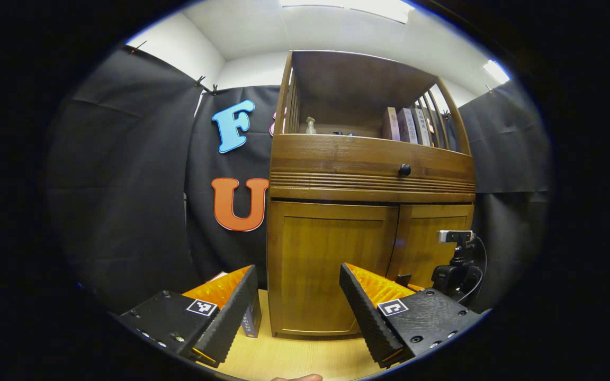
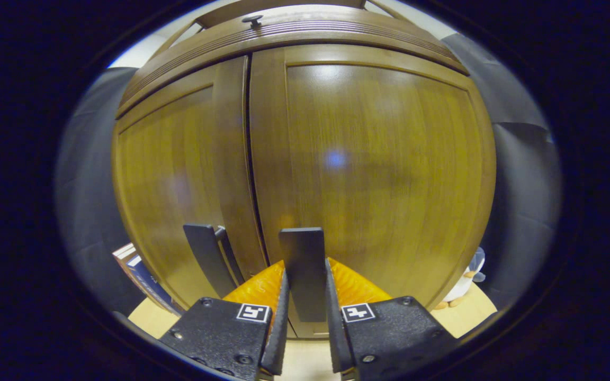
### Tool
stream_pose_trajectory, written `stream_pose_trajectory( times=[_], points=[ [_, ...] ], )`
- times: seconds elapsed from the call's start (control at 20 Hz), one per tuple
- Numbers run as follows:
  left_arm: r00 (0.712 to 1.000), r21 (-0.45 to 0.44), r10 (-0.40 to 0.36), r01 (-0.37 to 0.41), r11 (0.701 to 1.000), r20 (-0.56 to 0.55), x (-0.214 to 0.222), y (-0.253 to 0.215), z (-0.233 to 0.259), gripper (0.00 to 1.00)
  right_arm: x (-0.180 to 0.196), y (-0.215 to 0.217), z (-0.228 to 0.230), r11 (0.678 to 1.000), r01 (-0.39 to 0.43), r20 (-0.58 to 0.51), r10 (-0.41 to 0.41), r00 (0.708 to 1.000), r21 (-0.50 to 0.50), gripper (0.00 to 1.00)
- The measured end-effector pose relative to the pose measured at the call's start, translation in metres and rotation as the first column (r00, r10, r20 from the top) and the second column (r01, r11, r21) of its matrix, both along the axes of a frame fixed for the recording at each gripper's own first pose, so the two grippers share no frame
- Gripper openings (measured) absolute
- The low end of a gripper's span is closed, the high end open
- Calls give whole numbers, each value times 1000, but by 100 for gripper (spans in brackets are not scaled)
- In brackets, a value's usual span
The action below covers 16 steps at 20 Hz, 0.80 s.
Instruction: Open the right door of the double-door shoe cabinet with the right hand, and open the left door with the left hand.
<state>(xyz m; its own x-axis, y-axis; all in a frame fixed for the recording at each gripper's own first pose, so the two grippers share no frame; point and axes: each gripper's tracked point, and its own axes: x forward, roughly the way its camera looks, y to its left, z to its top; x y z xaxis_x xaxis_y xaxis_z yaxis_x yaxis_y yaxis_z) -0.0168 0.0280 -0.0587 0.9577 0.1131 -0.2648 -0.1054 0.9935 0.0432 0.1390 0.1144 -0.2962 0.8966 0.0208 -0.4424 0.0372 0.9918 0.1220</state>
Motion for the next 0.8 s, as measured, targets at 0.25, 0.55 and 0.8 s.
stream_pose_trajectory(
  times=[0.25, 0.55, 0.8],
  points=[
    [1000, -1, -17, 17, 1000, 6, -11, -3, 4, 94, -5, -1, 0, 1000, -2, -8, 2, 1000, 25, 29],
    [999, 4, -37, 37, 999, 37, -29, -18, 19, 94, -35, -5, 7, 999, -21, -7, 21, 1000, 50, 28],
    [996, -10, -71, 71, 997, 47, -32, -37, 24, 94, -61, -11, 12, 998, -29, -22, 30, 999, 50, 28]
  ],
)
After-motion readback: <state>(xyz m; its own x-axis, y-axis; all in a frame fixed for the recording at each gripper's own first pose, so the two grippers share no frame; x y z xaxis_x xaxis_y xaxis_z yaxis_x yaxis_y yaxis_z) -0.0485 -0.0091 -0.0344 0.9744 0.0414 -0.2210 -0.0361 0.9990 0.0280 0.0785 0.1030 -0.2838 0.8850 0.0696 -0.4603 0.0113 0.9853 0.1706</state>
